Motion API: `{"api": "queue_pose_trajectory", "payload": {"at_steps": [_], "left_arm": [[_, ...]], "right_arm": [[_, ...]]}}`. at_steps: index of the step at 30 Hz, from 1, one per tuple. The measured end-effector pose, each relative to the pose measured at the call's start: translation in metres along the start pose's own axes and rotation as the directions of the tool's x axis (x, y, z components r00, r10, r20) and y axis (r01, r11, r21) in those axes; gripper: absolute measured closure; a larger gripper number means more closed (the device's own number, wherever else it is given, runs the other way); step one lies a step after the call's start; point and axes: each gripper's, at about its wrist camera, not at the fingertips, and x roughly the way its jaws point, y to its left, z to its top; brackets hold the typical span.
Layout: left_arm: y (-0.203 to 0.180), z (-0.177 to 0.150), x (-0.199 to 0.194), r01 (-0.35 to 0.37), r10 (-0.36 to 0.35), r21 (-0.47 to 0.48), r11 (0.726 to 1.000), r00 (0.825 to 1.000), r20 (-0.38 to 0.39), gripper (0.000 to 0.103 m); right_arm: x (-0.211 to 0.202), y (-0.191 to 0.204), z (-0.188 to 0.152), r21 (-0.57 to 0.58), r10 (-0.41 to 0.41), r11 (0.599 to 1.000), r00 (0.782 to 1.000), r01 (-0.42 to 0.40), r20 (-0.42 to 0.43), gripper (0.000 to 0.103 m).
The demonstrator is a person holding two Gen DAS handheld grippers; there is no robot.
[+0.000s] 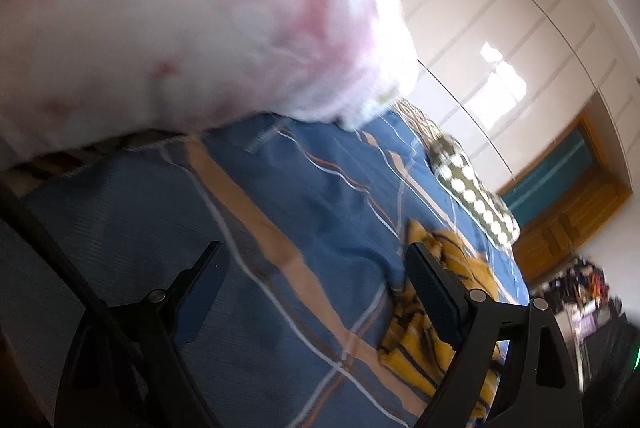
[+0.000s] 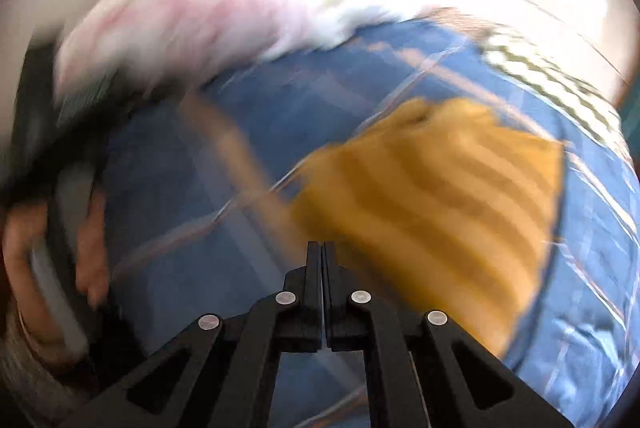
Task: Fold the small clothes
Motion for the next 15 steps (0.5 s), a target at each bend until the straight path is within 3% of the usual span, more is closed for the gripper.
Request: {"api": "queue_pose_trajectory", "payload": {"at_steps": [1, 4, 7, 11, 13, 14, 15], "left_arm": [[-0.008, -0.004, 0.006, 0.008, -0.007, 0.027, 1.0, 1.0, -0.012, 0.014], [-0.028, -0.013, 0.019, 0.035, -0.031, 0.083, 0.996, 0.999, -0.043, 0.014], [-0.044, -0.022, 0.034, 0.097, -0.088, 0.106, 0.99, 0.992, -0.092, 0.014], [-0.063, -0.035, 0.055, 0.249, -0.225, 0.1, 0.963, 0.953, -0.202, 0.015], [-0.075, -0.041, 0.065, 0.292, -0.259, 0.109, 0.95, 0.934, -0.245, 0.019], [-0.081, -0.045, 0.07, 0.294, -0.254, 0.123, 0.948, 0.931, -0.263, 0.026], [-0.085, -0.047, 0.075, 0.291, -0.244, 0.139, 0.946, 0.927, -0.285, 0.046]], "right_arm": [[0.0, -0.016, 0.009, 0.064, -0.032, 0.997, 0.999, 0.031, 0.017, 0.096], [0.015, -0.049, 0.038, 0.162, -0.074, 0.984, 0.997, 0.072, 0.005, 0.071], [0.038, -0.061, 0.062, 0.211, -0.051, 0.976, 0.998, 0.06, -0.044, 0.065], [0.085, -0.061, 0.081, 0.193, -0.046, 0.978, 0.988, 0.074, -0.145, 0.057], [0.099, -0.059, 0.078, 0.191, -0.055, 0.977, 0.979, 0.092, -0.195, 0.057], [0.103, -0.058, 0.078, 0.183, -0.061, 0.978, 0.977, 0.099, -0.203, 0.057], [0.106, -0.058, 0.077, 0.168, -0.065, 0.981, 0.975, 0.101, -0.211, 0.07]]}}
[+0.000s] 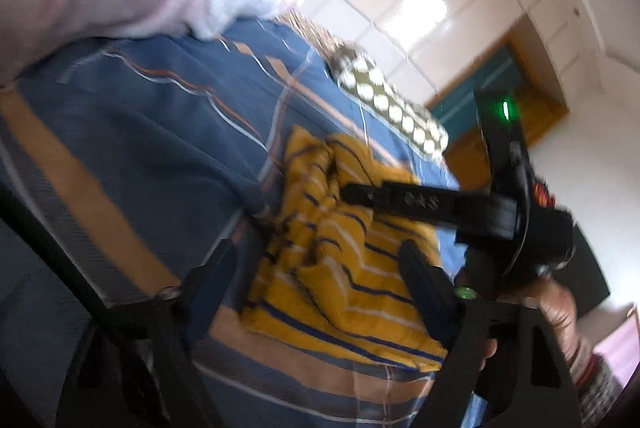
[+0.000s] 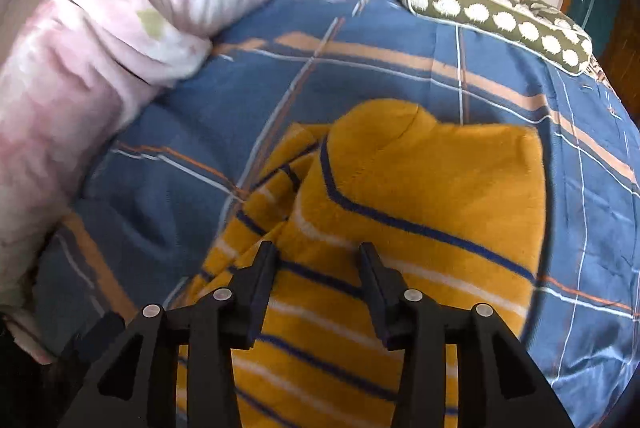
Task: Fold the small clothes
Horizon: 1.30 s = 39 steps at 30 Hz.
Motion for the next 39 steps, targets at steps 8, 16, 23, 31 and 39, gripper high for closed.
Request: {"api": "queue_pose_trajectory", "payload": {"at_steps": [8, 16, 23, 31, 39], "left_arm": [[0.03, -0.003, 0.007, 0.073, -0.094, -0.182, 0.981, 0.99, -0.108, 0.095], [0.04, -0.003, -0.001, 0.056, -0.076, -0.168, 0.984, 0.991, -0.113, 0.095], [0.029, -0.009, 0.003, 0.047, -0.067, -0.126, 0.991, 0.985, -0.159, 0.095], [0.045, -0.016, 0.015, 0.045, -0.089, -0.197, 0.979, 0.971, -0.221, 0.094], [0.036, -0.015, 0.005, 0.033, -0.058, -0.132, 0.991, 0.979, -0.194, 0.094]], "right_arm": [[-0.024, 0.025, 0.0, -0.09, 0.067, 0.994, 0.997, -0.063, 0.046, 0.091], [0.011, 0.045, -0.007, -0.084, 0.028, 0.996, 0.999, -0.025, 0.031, 0.079], [-0.04, 0.038, 0.002, -0.075, -0.006, 0.997, 0.979, 0.021, 0.202, 0.076], [0.026, 0.045, 0.016, -0.1, -0.024, 0.995, 1.0, 0.024, 0.01, 0.101], [0.038, 0.033, 0.037, 0.01, 0.064, 0.998, 0.998, -0.064, 0.008, 0.101]]}}
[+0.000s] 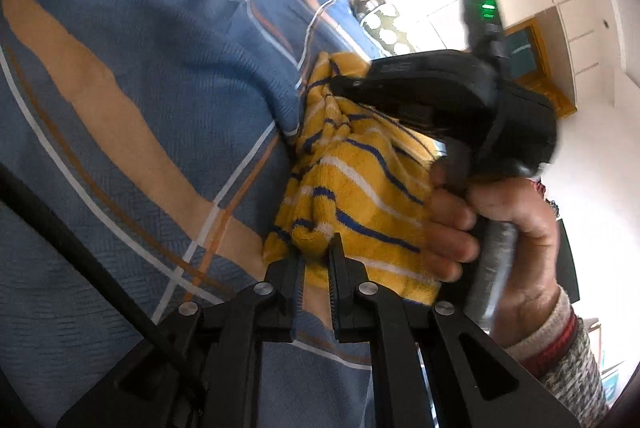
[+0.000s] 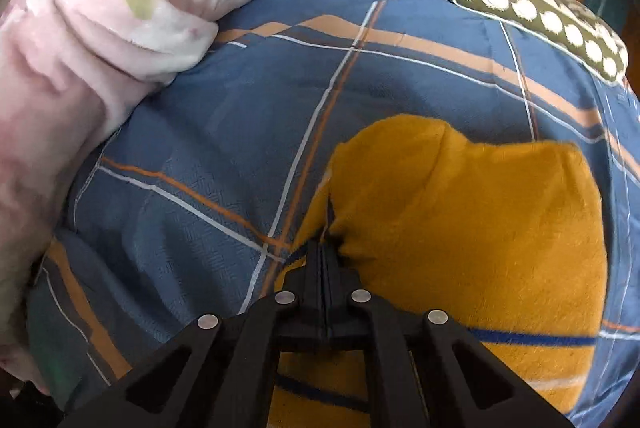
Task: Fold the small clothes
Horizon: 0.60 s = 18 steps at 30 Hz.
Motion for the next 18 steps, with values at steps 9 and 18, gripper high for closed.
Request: {"api": "queue_pose_trajectory", "payload": {"at_steps": [9, 18], "left_arm": [[-0.001, 0.002, -0.03, 0.061, -0.061, 0.002, 0.998, 0.993, 0.099, 0.083], [-0.003, 0.002, -0.027, -0.027, 0.026, 0.004, 1.0, 0.979, 0.203, 0.044]], "right_arm": [[-0.124, -0.098, -0.061, 0.128, 0.055, 0.988, 0.976, -0.083, 0.212, 0.049], [-0.091, -0.203, -0.133, 0.414, 0.234, 0.862, 0.954, -0.292, 0.186, 0.048]]}}
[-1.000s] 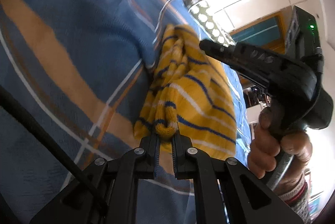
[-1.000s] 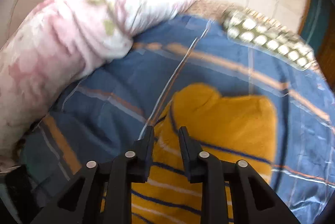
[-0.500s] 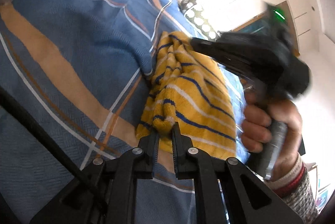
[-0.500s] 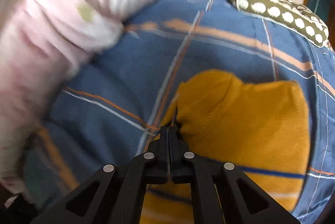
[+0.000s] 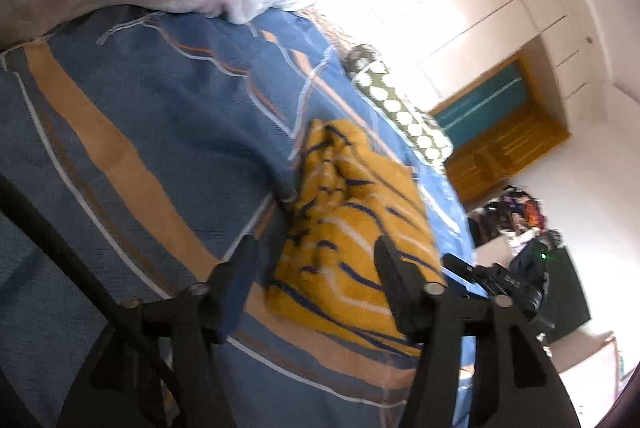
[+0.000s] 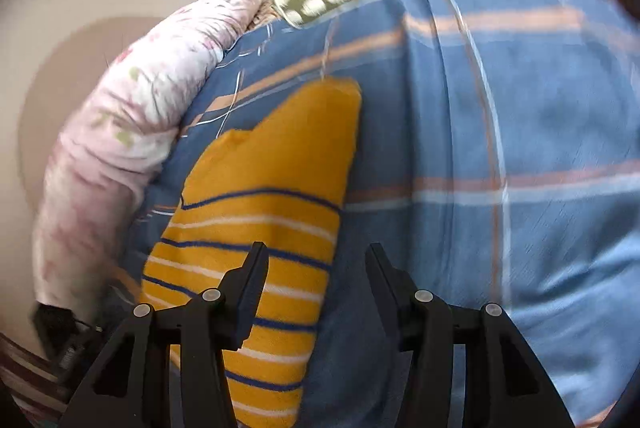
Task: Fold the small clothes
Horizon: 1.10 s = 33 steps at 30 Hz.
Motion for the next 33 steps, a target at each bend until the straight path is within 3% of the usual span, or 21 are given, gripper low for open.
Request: {"api": "queue_pose_trajectory", "payload": {"at_steps": [3, 8, 10, 12, 15, 18, 20, 22, 24, 26, 29, 31, 33], "left_arm": [[0.011, 0.002, 0.012, -0.049, 0.048, -0.035, 0.998, 0.999, -0.026, 0.044], [0.025, 0.002, 0.021, -0.048, 0.045, -0.085, 0.995, 0.998, -0.041, 0.043], [0.022, 0.0, 0.022, -0.07, 0.068, -0.058, 0.996, 0.997, -0.034, 0.042], [0.017, -0.003, 0.023, -0.09, 0.09, -0.03, 0.995, 0.996, -0.03, 0.042], [0.015, -0.003, 0.021, -0.095, 0.094, -0.022, 0.995, 0.995, -0.028, 0.042], [0.015, -0.001, 0.025, -0.095, 0.094, -0.032, 0.995, 0.995, -0.03, 0.042], [0.015, -0.001, 0.024, -0.101, 0.1, -0.033, 0.994, 0.994, -0.032, 0.042], [0.013, -0.002, 0.025, -0.12, 0.119, -0.022, 0.993, 0.992, -0.033, 0.042], [0.01, -0.002, 0.029, -0.137, 0.137, -0.006, 0.991, 0.99, -0.032, 0.042], [0.009, -0.003, 0.029, -0.151, 0.151, 0.012, 0.988, 0.988, -0.033, 0.042], [0.007, -0.004, 0.03, -0.165, 0.166, 0.031, 0.986, 0.985, -0.037, 0.042], [0.005, -0.005, 0.03, -0.184, 0.186, 0.047, 0.982, 0.982, -0.037, 0.042], [0.001, -0.005, 0.03, -0.227, 0.229, 0.07, 0.971, 0.973, -0.026, 0.043]], "right_arm": [[0.021, -0.013, 0.0, 0.072, 0.098, 0.993, 0.995, -0.097, -0.02, 0.045], [0.049, -0.014, 0.003, 0.137, 0.213, 0.968, 0.977, -0.209, -0.017, 0.043], [0.057, -0.008, 0.004, 0.148, 0.224, 0.965, 0.974, -0.218, -0.022, 0.056], [0.049, 0.0, 0.007, 0.148, 0.214, 0.966, 0.977, -0.211, -0.006, 0.072], [0.007, 0.021, 0.018, 0.062, 0.257, 0.964, 0.965, -0.26, 0.057, 0.075], [-0.028, 0.025, 0.022, 0.006, 0.253, 0.967, 0.961, -0.255, 0.115, 0.075], [-0.044, 0.007, 0.022, 0.018, 0.208, 0.977, 0.969, -0.212, 0.136, 0.075], [-0.043, -0.014, 0.019, 0.045, 0.106, 0.993, 0.987, -0.113, 0.12, 0.073], [-0.028, -0.033, 0.012, 0.044, -0.052, 0.998, 0.997, 0.05, 0.06, 0.068], [-0.023, -0.045, 0.006, 0.049, -0.119, 0.992, 0.992, 0.116, 0.05, 0.062], [-0.046, -0.037, 0.004, 0.054, -0.159, 0.987, 0.978, 0.153, 0.133, 0.06], [-0.068, -0.01, 0.004, -0.04, -0.225, 0.97, 0.945, 0.24, 0.237, 0.06], [-0.077, 0.013, 0.003, -0.121, -0.237, 0.953, 0.932, 0.278, 0.276, 0.06]]}}
